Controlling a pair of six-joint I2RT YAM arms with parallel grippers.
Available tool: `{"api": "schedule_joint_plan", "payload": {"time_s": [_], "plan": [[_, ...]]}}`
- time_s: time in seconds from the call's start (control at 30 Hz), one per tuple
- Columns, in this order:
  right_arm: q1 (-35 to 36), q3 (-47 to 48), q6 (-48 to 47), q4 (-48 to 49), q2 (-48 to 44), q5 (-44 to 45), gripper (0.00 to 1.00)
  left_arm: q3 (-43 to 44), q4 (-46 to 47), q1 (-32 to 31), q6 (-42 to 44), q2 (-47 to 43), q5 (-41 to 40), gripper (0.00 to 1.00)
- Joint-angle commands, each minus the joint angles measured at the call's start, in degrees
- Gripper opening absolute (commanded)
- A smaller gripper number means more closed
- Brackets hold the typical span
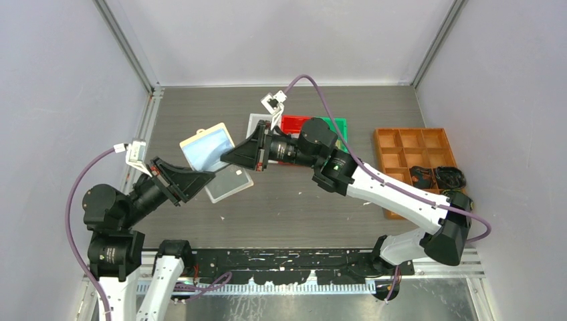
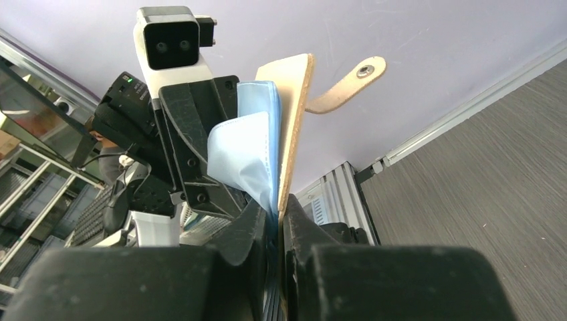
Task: Take the credit cards out of the card holder
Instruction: Remove the credit card from the card holder.
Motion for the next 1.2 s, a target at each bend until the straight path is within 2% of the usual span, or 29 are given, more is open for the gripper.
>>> {"api": "schedule_joint_plan", "payload": {"time_s": [0.0, 0.07, 0.17, 0.27, 0.33, 0.47, 0.53, 0.6, 0.8, 0.83, 0.9, 0.97, 1.03, 1.17], "plan": [[0.95, -1.26, 0.15, 5.33, -2.19, 0.11, 0.15, 2.3, 0.7, 0.13, 2.03, 0.91, -4.89, 0.17], [0.95, -2.58, 0.67, 6.38, -2.8, 0.72, 0.32, 2.4, 0.84, 0.13, 2.62, 1.01, -3.34, 0.13], [0.96, -3.02, 0.91, 6.94, -3.13, 1.05, 0.52, 2.63, 0.68, 0.15, 4.18, 1.33, 0.87, 0.11], [0.93, -1.69, 0.17, 6.79, -2.71, -0.96, 0.59, 2.91, 0.27, 0.18, 5.13, 2.03, 5.95, 0.11], [0.84, 0.0, -0.8, 5.03, -2.09, -3.25, 0.6, 3.37, 0.1, 0.14, 5.2, 2.82, 9.77, 0.11], [0.75, 1.48, -0.81, 3.67, -1.49, -8.72, 0.52, 4.34, -0.24, 0.13, 5.1, 4.56, 15.67, 0.11], [0.68, 1.63, -1.18, 3.25, -1.72, -11.61, 0.42, 4.8, -0.3, 0.13, 5.26, 5.32, 17.75, 0.12], [0.62, 2.0, -2.27, 1.07, -2.29, -11.91, 0.32, 5.43, -0.87, 0.13, 5.74, 5.85, 19.23, 0.12], [-0.36, 1.84, -3.32, -0.89, -4.47, -10.59, 0.16, 6.59, -5.01, 0.13, 9.59, 6.7, 21.72, 0.15], [-0.37, 1.6, -3.31, -0.66, -4.72, -9.3, 0.12, 6.49, -5.24, 0.13, 9.86, 6.48, 21.5, 0.21], [-0.37, 0.94, -2.65, 0.9, -5.32, -6.3, 0.09, 5.94, -5.61, 0.13, 10.02, 6.0, 21.27, 0.39], [-0.38, -0.24, -0.38, 3.97, -5.27, -3.69, 0.02, 5.33, -6.46, 0.13, 9.94, 5.42, 19.13, 0.49], [-0.42, -1.99, 3.19, 8.81, -4.89, -0.62, 0.01, 4.73, -7.84, 0.13, 9.96, 4.89, 17.33, 0.57], [-0.39, -7.96, 10.18, 22.82, -4.16, 6.27, 0.01, 2.44, -6.99, 0.13, 7.23, 3.69, 17.03, 0.58]]}}
